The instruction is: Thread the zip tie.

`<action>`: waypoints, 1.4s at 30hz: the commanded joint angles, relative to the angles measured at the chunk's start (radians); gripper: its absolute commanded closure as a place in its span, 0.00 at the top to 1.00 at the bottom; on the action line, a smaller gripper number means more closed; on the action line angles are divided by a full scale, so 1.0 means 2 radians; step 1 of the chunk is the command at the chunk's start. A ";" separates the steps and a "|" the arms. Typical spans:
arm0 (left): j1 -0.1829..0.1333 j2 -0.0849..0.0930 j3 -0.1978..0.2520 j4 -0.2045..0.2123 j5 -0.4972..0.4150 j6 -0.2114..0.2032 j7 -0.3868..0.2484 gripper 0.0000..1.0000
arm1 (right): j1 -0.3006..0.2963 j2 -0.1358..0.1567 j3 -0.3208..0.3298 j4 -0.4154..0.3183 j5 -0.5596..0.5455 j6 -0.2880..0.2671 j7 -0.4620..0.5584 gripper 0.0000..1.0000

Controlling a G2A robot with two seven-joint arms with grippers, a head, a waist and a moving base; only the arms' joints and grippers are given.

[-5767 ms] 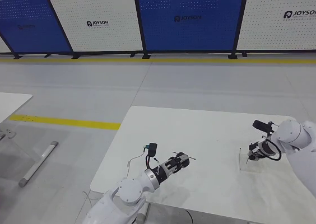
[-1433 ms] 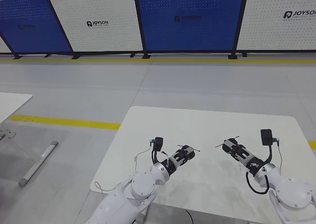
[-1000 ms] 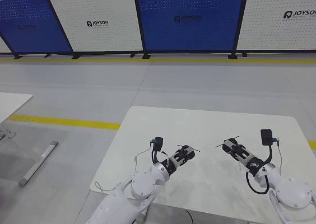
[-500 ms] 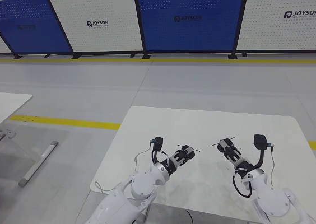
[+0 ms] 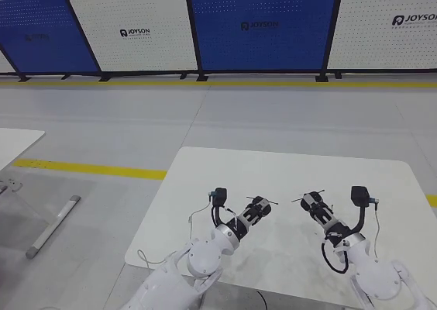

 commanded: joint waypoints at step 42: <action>0.000 0.000 0.000 0.000 0.000 0.000 0.000 0.00 | 0.023 -0.024 -0.051 0.015 -0.059 0.031 -0.025 0.00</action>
